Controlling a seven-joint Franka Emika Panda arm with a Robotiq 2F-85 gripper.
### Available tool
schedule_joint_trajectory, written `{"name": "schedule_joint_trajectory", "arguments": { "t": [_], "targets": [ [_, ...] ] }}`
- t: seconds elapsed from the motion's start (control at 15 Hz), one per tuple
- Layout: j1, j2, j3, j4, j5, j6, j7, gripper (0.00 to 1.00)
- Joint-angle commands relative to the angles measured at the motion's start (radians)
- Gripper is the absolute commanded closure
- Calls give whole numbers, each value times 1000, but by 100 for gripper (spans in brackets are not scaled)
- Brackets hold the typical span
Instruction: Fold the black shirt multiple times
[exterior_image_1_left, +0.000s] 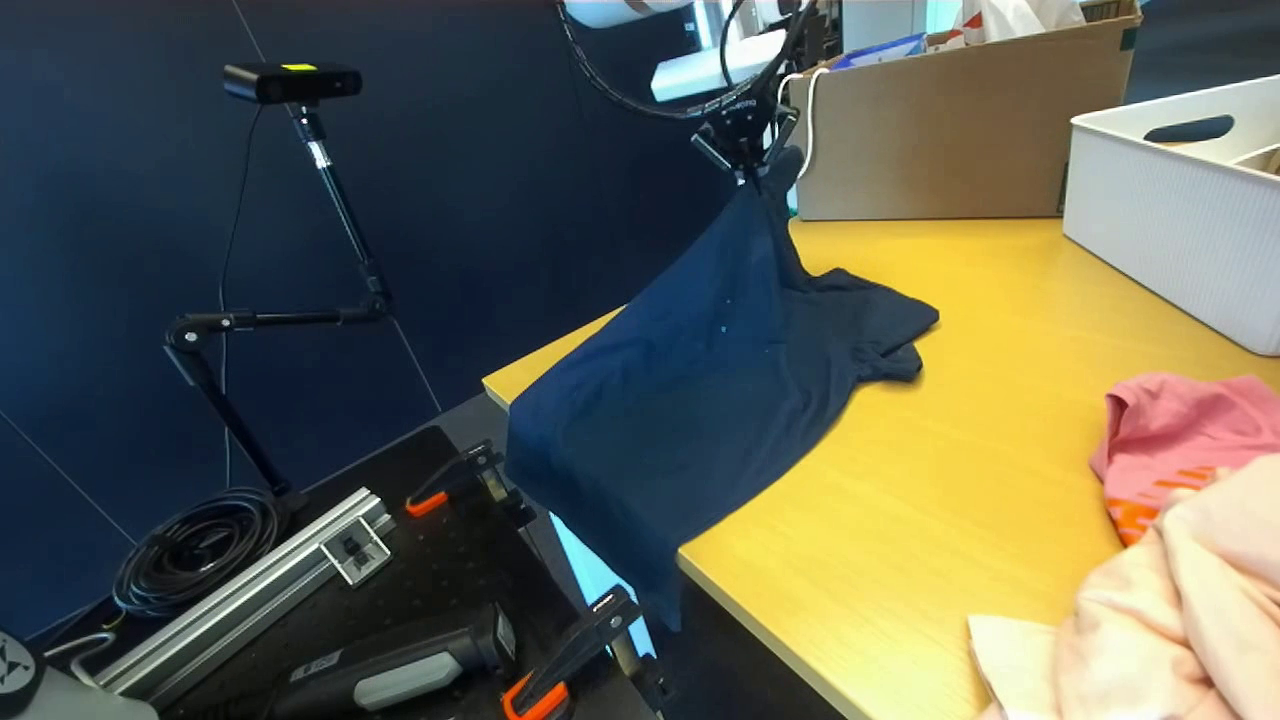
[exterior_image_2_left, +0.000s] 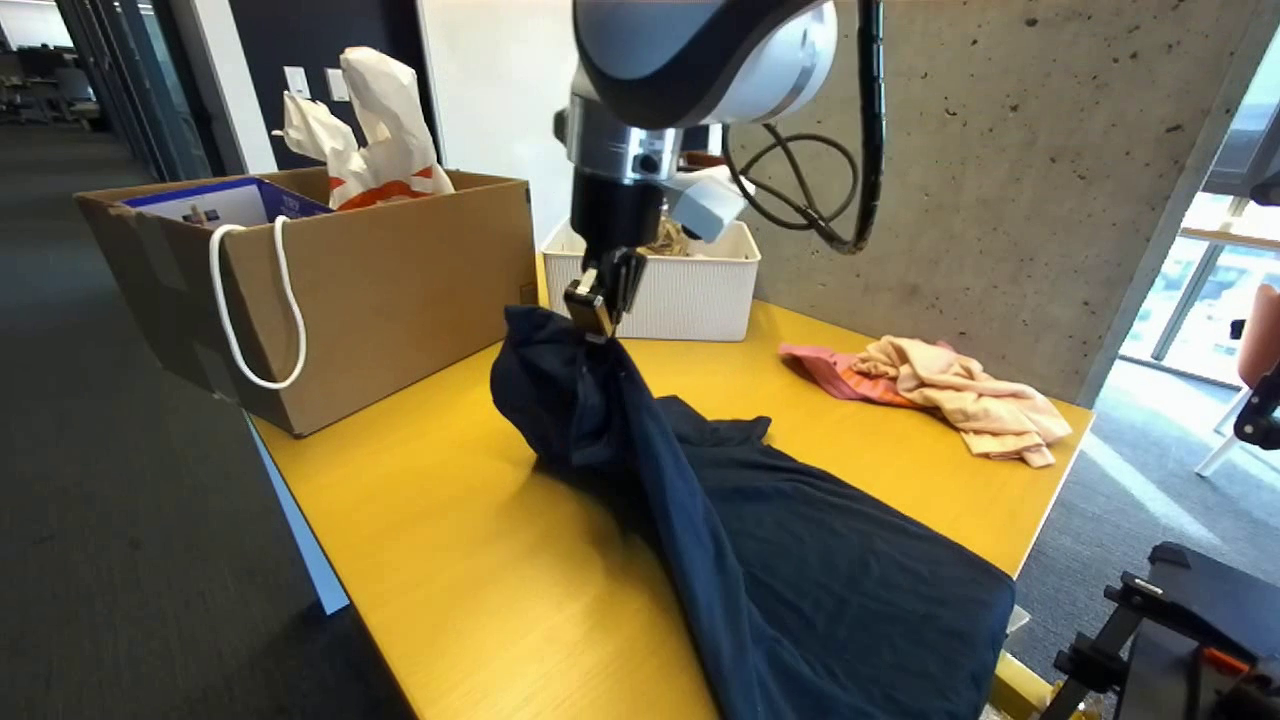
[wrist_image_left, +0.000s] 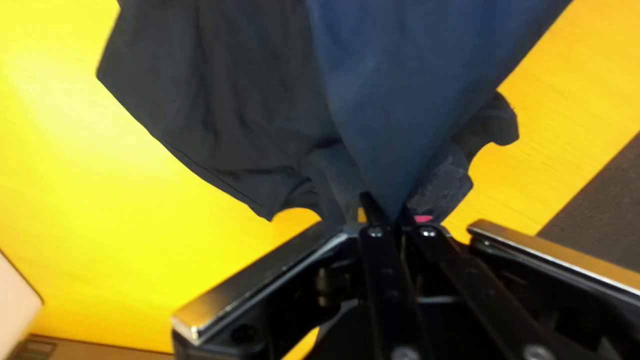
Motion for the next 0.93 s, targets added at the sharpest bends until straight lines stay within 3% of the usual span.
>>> {"name": "schedule_joint_trajectory", "arguments": {
  "t": [0.0,0.47,0.53,0.6,0.73,0.87],
  "targets": [
    [-97,-84,-20,-170,54,83,-6,99],
    [-248,50,-1,-97,153,102,-109,99],
    [-253,64,8,-91,164,103,-129,93],
    [-260,71,21,-89,179,98,-146,68],
    [-268,66,38,-97,209,92,-153,67],
    [-269,12,52,-144,240,84,-139,53]
  ]
}}
